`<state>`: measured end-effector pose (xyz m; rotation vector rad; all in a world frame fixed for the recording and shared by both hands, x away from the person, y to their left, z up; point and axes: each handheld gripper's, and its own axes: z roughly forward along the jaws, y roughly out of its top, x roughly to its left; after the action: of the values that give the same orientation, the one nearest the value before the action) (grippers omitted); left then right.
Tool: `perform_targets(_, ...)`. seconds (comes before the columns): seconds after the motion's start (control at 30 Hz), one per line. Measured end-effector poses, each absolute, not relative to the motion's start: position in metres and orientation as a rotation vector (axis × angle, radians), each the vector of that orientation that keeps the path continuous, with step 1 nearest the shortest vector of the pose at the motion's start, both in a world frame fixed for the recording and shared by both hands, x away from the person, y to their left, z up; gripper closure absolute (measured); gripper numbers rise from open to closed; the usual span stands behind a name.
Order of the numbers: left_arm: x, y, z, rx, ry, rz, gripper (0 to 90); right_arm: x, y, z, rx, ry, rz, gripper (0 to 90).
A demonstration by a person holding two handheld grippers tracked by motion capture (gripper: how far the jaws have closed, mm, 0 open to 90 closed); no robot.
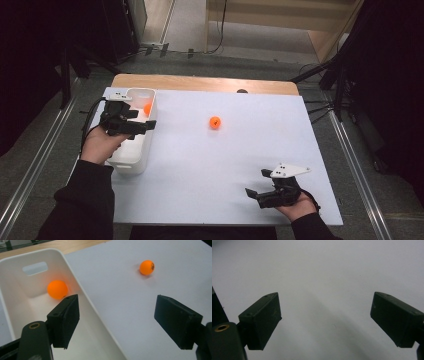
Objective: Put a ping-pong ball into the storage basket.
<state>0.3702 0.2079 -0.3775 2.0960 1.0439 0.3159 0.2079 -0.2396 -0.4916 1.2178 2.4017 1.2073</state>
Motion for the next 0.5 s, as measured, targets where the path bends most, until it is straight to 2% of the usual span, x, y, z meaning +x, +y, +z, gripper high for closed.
perform_targets(0.5,0.361,0.187,-0.379,2.141,0.896,0.218,20.9,0.207,-0.240,-0.491,1.219,2.405,1.214,8.5)
